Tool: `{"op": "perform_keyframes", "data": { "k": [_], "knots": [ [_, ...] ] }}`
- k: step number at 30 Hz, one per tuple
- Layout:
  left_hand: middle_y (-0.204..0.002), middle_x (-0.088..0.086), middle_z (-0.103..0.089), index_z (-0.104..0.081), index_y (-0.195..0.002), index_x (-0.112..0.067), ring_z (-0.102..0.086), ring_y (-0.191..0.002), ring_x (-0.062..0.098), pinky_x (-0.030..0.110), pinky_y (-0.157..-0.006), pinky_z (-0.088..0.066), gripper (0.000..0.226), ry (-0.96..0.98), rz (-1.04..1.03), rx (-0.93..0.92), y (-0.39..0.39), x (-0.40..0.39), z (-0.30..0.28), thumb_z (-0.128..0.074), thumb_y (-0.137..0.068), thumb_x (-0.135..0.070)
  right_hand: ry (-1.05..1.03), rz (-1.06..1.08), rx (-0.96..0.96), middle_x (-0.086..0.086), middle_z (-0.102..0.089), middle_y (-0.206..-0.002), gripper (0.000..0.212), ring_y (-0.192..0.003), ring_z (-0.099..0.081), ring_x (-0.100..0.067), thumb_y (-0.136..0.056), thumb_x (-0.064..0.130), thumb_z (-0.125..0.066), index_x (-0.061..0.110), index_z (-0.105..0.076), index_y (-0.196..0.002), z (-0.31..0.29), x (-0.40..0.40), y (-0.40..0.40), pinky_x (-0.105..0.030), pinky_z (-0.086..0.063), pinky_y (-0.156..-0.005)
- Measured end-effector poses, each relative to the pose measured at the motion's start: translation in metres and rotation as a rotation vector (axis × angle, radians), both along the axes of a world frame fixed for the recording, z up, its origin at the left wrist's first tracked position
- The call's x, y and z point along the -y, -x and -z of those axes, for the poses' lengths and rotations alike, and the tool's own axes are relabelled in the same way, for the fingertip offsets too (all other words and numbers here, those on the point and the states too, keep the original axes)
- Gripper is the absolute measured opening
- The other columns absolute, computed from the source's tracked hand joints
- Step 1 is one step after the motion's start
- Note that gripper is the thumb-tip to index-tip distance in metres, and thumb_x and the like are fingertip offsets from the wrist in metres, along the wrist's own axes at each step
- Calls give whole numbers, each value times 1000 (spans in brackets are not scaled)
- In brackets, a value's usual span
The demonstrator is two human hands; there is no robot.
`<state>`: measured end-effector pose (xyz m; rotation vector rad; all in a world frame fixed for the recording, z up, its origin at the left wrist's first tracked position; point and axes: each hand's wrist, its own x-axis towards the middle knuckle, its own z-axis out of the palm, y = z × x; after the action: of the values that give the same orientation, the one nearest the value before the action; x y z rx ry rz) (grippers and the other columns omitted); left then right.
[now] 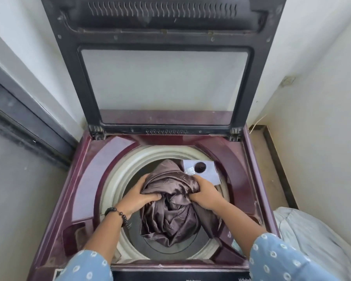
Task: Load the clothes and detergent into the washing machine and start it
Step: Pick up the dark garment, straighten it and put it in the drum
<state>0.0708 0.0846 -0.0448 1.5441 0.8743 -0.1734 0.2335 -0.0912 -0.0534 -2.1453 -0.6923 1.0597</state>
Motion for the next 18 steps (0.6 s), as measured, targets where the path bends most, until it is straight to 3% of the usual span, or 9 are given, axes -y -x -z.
{"op": "perform_keyframes", "data": {
  "k": [5,9,14,18],
  "knots": [
    [-119,-9,-58,-33,-140,-33,-59,-110,11,32,-102,-46,77,-38,174,-145,-1,-7,28,-78,-81,-11,240,-205,52,-11,-64,-116,49,-107,-60,-29,-79,16,-69,9,-50,-123,24,-8,5,-28,-44,-77],
    [-123,-6,-55,-22,-149,-26,-57,-110,13,24,-94,-44,87,-18,275,-250,0,-5,47,-77,-83,-18,338,-266,19,-13,-63,-120,55,-109,-59,-29,-78,23,-73,8,-47,-125,34,-13,2,-34,-51,-88],
    [-151,4,-41,-16,-154,-20,-47,-132,21,27,-108,-37,99,-94,393,-364,0,2,61,-80,-80,-30,381,-357,-51,-7,-44,-150,91,-134,-46,-27,-83,53,-69,13,-25,-152,37,-14,6,-34,-41,-107],
    [-155,2,-33,-15,-155,-18,-37,-140,20,22,-106,-32,94,-166,470,-406,-4,9,66,-76,-84,-32,393,-383,17,-9,-40,-152,89,-136,-43,-27,-84,61,-64,17,-26,-152,39,-12,9,-36,-38,-110]
  ]
}}
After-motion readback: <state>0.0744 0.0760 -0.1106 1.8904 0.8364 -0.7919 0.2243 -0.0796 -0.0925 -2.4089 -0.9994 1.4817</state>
